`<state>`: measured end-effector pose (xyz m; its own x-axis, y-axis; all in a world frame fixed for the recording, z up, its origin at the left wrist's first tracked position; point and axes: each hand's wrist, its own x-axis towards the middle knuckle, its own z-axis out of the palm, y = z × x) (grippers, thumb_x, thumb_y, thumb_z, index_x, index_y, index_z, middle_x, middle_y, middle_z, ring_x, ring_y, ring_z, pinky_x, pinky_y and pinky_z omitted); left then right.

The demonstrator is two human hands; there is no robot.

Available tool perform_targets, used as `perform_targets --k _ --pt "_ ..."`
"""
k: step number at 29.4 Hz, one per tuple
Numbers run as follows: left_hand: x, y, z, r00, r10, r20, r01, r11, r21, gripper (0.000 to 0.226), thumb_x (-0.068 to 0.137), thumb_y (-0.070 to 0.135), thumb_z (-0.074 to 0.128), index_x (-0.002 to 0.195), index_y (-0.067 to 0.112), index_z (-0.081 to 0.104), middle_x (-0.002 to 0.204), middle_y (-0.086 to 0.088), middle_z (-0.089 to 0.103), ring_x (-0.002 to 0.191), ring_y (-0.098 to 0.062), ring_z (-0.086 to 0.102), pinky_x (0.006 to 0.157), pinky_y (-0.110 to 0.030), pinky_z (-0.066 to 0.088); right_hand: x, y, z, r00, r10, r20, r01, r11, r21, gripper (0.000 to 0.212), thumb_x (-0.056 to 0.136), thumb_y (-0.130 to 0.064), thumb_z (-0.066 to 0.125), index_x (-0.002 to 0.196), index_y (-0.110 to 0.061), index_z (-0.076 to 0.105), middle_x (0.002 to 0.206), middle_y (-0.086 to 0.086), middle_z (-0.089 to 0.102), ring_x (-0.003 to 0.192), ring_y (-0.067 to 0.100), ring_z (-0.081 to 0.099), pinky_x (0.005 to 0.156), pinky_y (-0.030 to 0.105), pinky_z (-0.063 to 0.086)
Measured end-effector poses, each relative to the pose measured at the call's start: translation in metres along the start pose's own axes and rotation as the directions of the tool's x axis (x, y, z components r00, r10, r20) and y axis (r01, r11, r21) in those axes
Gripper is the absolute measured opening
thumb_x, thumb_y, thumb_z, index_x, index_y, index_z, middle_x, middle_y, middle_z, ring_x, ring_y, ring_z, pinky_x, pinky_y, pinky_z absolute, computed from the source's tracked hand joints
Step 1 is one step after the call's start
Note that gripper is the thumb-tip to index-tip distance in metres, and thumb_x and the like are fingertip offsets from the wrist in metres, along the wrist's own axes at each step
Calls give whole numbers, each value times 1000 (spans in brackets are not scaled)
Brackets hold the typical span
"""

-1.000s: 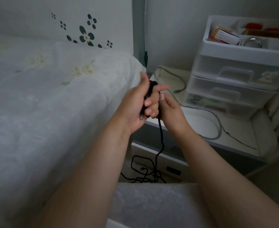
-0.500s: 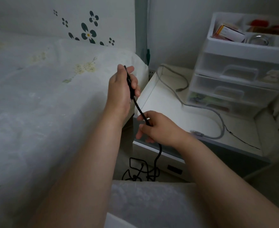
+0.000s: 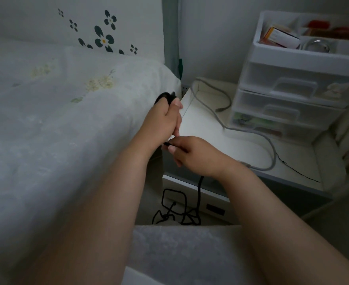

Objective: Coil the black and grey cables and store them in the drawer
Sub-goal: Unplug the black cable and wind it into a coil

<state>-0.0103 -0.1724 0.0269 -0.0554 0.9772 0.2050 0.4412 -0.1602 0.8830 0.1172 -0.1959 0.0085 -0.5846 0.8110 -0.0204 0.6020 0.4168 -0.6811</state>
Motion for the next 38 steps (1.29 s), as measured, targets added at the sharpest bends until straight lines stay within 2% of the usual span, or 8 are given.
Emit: perform_targets --k 4,10,13,17,24,27,33,38 --pt "-2 0 -2 998 -18 57 14 997 71 23 104 31 28 91 20 43 77 8 71 56 -8 58 61 -23 50 0 3 -3 997 -10 -71 -4 981 -194 29 100 -33 38 113 -25 63 102 1 67 91 18 58 77 32 46" --pt "-4 3 -7 995 -35 91 7 956 293 31 104 33 30 88 15 48 71 0 57 63 -11 56 58 -20 43 -3 3 -16 950 -176 -257 95 950 -297 23 95 -44 46 96 -29 62 66 -16 55 62 0 50 57 22 37" --pt "-8 3 -8 956 -87 281 55 991 121 39 104 33 28 78 15 49 52 1 50 44 -14 49 55 -25 43 -1 10 -28 907 -133 -400 71 984 -165 22 88 -47 57 75 -29 56 52 -12 44 52 3 42 52 27 31" --pt "-13 10 -6 847 -187 498 334 916 -224 54 101 52 22 71 14 46 44 2 36 35 -12 27 42 -24 30 6 17 -30 860 1 -510 65 992 111 39 73 -57 65 66 -23 48 56 -14 56 56 7 47 59 36 40" --pt "-21 14 5 798 -159 581 503 708 -496 69 84 75 17 66 14 45 41 3 42 27 -4 22 35 -19 17 11 20 -31 834 97 -544 -1 985 173 51 74 -72 47 85 -23 50 65 -5 55 62 12 52 64 40 45" --pt "-24 16 14 787 -160 596 549 621 -559 67 82 77 19 63 16 41 39 5 39 26 -4 23 31 -17 20 11 17 -30 857 186 -480 -30 949 315 73 79 -76 33 68 -5 49 65 14 54 64 18 54 68 40 46" --pt "-32 22 26 767 -157 622 596 534 -599 58 75 74 37 55 19 35 71 -7 66 39 -5 48 37 -17 39 8 13 -35 855 219 -470 93 827 554 60 95 -45 46 45 -13 39 32 -6 43 34 5 41 43 15 34" --pt "-30 27 22 685 -48 727 664 451 -597 66 88 70 21 71 13 50 35 9 36 29 -3 35 39 -19 36 4 19 -34 816 140 -560 228 813 535 55 96 -31 49 46 -16 32 37 -13 31 39 3 29 43 15 26"
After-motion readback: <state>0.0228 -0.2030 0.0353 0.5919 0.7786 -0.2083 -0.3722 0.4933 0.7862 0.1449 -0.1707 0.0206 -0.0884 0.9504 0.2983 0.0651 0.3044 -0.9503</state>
